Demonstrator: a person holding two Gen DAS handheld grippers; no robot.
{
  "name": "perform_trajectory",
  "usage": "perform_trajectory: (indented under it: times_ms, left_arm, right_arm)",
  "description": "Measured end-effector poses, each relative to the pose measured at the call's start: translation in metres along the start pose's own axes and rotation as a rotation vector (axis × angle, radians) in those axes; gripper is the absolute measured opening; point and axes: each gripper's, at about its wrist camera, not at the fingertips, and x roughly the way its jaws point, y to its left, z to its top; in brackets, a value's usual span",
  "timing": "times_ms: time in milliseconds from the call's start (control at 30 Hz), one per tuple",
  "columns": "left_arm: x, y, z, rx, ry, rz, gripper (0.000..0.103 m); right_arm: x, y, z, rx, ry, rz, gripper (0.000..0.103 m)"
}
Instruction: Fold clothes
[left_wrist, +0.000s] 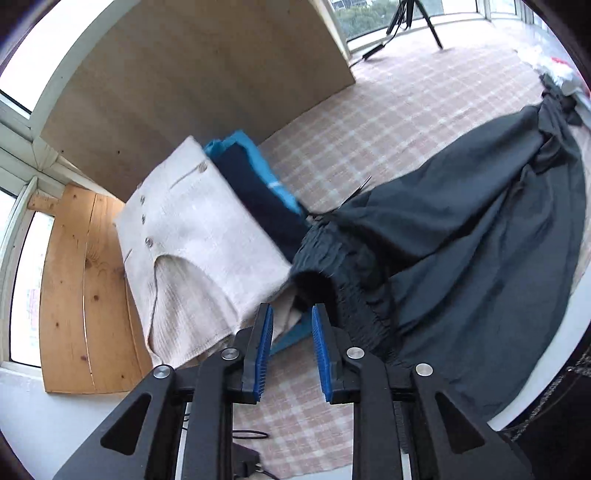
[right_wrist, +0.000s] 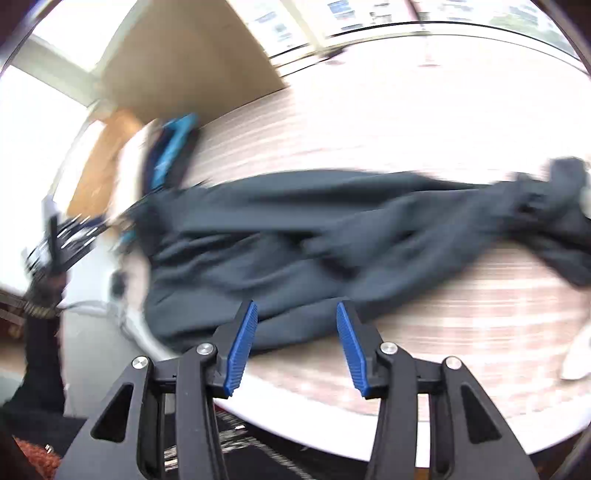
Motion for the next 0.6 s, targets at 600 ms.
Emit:
perform_trajectory:
  times_ms: [600]
  left_arm:
    - [-0.009, -0.424, 0.279, 0.408, -0.108, -0.453, 0.03]
  right_arm:
    - [-0.185, -0.404, 0.037, 0.355, -0.049, -0.643, 0.028]
